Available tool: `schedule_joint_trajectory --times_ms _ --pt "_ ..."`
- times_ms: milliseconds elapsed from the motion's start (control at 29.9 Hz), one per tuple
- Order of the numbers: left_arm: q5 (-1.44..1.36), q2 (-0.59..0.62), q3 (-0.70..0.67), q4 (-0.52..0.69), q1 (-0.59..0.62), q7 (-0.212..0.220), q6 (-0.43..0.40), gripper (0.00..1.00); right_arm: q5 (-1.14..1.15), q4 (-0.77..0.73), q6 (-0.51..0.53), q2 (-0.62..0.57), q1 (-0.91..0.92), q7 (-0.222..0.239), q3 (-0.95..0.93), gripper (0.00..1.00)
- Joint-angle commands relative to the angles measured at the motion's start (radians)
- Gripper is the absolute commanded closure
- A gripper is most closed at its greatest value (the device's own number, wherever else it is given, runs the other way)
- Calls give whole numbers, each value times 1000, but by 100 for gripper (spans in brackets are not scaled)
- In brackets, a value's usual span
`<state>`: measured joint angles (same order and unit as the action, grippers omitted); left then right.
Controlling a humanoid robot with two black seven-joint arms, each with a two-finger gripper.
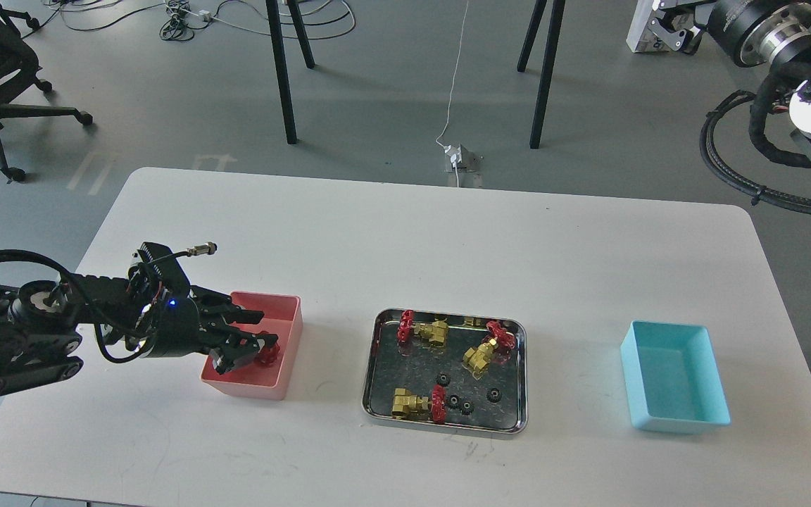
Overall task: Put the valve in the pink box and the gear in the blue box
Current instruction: 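Lower the valve into the pink box and open the left gripper, then raise the left gripper away from the pink box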
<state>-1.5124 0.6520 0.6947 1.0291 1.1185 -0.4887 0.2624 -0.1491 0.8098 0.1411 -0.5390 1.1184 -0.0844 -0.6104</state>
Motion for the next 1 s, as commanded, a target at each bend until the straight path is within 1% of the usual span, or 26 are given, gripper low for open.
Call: schedule_joint_trajectory --times_ms 0,100,167,267,334,434,568,668,768,835,868,902,969 --pt "1 2 0 0 0 0 0 48 0 0 0 -1 -2 0 -3 0" --pt "9 6 -6 0 4 0 0 44 0 0 0 -1 -6 0 -3 0" --pt "17 15 -46 5 9 0 -3 41 0 0 0 -1 -6 0 -3 0" --pt "21 31 -165 22 4 0 -14 39 0 0 0 -1 -8 -1 -2 0" --pt "43 60 -249 38 4 0 -40 36 2 -3 9 -1 -9 -3 -3 0" --pt "157 97 -391 92 3 0 -149 35 0 -3 11 7 -12 -18 -9 0" --pt "505 100 -654 152 -20 0 -329 30 0 23 20 11 -14 -35 -48 0" --pt "798 65 -860 157 -92 0 -454 28 2 66 15 13 -15 -46 -46 0" --pt "1025 15 -1071 157 -172 0 -576 27 16 83 17 14 -23 -35 -14 0" --pt "1159 -11 -1226 157 -238 0 -684 27 26 109 17 2 -19 -32 59 0" --pt "1208 -26 -1282 157 -259 0 -725 27 43 130 18 -4 -12 -32 101 0" --pt "1259 -43 -1334 152 -282 0 -751 26 86 159 17 -18 -3 -31 148 0" --pt "1319 -64 -1397 144 -322 0 -751 25 233 212 17 -68 20 -28 231 0"
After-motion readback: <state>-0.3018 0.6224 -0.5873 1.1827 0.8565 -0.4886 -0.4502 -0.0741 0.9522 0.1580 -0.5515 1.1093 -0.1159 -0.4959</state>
